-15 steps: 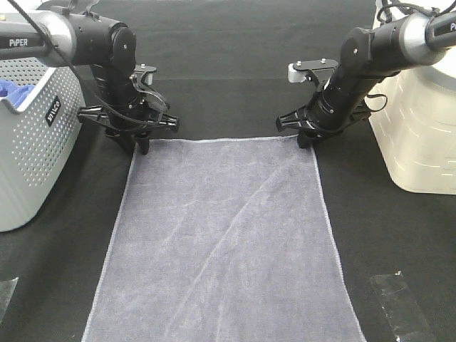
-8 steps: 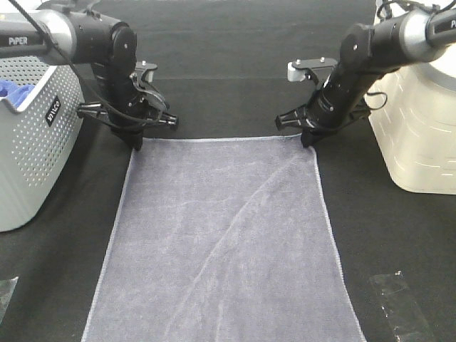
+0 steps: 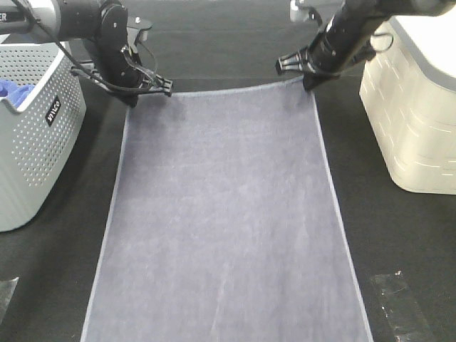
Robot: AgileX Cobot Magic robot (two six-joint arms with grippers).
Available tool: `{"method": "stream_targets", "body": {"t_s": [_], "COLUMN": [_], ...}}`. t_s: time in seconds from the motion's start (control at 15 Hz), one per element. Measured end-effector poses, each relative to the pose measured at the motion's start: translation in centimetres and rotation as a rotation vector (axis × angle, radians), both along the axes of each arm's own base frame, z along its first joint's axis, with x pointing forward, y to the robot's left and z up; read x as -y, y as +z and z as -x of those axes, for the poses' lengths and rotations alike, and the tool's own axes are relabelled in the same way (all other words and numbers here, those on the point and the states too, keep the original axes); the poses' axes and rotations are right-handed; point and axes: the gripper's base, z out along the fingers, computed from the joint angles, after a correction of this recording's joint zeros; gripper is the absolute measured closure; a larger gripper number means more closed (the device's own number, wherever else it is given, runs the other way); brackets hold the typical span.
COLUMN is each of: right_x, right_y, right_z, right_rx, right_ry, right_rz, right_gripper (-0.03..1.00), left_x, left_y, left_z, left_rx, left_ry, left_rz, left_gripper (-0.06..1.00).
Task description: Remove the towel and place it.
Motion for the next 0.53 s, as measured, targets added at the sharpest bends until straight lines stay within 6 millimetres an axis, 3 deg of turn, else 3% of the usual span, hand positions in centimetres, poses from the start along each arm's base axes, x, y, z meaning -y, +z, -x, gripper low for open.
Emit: {"method": "stream_targets", "body": {"t_s": [0.27, 0.53], "right_x": [0.0, -0.3], "right_y": [1.1, -0.7], "right_z": [-1.3, -2.8], "right_rx": [0.152, 0.284], "right_ry": [0.011, 0.056], "right_rz": [0.012, 0.023], "right_gripper": [0.97, 0.97], "left_x": [-1.2, -2.9], "left_y": [1.1, 2.2], "left_z": [-1.8, -3.8], "left_rx": [0.182, 0.397], "left_ry": [0.024, 0.005], "left_rz": [0.085, 0.193], "left_gripper": [0.94, 0.94]}}
